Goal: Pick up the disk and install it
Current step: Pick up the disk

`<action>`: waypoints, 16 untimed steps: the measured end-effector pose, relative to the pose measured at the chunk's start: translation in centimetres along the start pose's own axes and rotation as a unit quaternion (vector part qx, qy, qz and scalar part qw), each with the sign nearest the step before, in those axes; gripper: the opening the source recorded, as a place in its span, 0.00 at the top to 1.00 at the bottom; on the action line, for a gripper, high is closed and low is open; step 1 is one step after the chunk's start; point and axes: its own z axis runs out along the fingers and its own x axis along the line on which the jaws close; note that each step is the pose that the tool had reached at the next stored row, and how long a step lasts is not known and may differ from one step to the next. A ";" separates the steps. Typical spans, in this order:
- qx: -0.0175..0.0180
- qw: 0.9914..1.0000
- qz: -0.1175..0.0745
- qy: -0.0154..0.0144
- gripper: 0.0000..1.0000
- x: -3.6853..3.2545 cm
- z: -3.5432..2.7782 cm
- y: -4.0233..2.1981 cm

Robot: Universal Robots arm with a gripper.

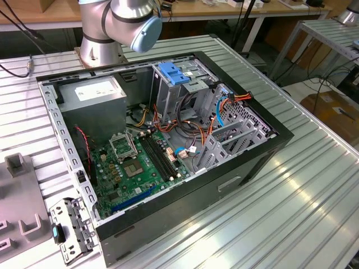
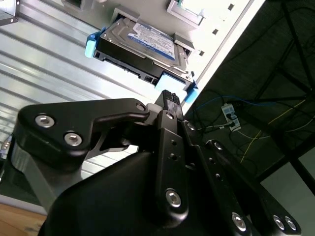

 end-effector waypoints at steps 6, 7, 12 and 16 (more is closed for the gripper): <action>0.000 1.000 -0.004 0.000 0.89 0.00 0.00 0.00; 0.000 1.000 -0.006 0.000 0.89 0.00 0.00 0.00; 0.000 1.000 -0.031 0.001 0.89 0.00 0.01 0.00; 0.000 0.998 -0.068 0.003 0.89 0.00 0.00 0.00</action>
